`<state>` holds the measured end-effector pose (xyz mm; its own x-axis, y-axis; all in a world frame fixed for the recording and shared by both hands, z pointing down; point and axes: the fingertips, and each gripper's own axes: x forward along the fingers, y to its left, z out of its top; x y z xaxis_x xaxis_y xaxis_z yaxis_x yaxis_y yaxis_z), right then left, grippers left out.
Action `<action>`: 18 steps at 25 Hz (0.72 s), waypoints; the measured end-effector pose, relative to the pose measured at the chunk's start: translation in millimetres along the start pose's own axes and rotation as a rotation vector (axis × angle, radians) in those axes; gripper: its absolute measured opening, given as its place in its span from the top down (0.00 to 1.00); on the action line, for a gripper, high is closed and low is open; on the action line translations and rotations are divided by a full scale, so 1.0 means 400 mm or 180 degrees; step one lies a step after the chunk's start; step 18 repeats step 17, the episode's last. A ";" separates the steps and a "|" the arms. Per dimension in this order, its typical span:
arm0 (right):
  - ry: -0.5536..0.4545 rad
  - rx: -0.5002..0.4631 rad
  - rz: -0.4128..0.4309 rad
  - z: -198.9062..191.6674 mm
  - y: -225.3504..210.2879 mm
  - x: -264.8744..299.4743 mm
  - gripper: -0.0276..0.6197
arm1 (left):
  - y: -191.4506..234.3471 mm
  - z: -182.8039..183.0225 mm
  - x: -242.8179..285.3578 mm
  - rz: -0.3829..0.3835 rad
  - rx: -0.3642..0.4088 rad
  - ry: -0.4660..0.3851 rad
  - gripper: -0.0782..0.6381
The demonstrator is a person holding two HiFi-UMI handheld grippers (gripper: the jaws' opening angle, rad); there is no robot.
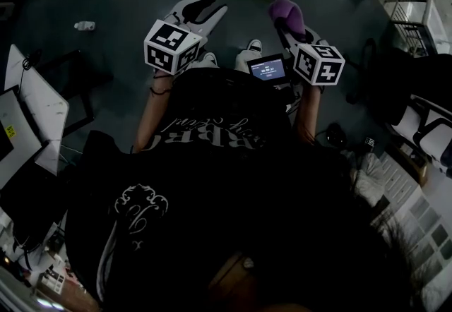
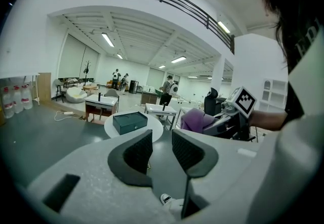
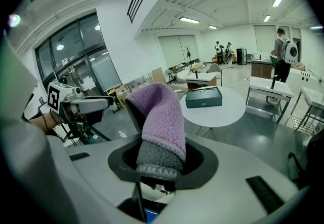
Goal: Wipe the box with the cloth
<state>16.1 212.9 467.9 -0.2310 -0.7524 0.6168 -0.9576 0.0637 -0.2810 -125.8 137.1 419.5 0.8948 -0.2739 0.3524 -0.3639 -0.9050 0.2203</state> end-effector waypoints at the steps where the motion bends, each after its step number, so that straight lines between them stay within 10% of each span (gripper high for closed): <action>1: 0.0004 0.0002 -0.0016 -0.006 0.007 -0.003 0.78 | -0.001 -0.005 -0.006 -0.0017 -0.0006 0.0000 0.71; 18: 0.0032 -0.0005 -0.0179 -0.023 0.055 -0.010 0.78 | 0.008 -0.010 -0.038 -0.0204 0.0046 -0.0018 0.71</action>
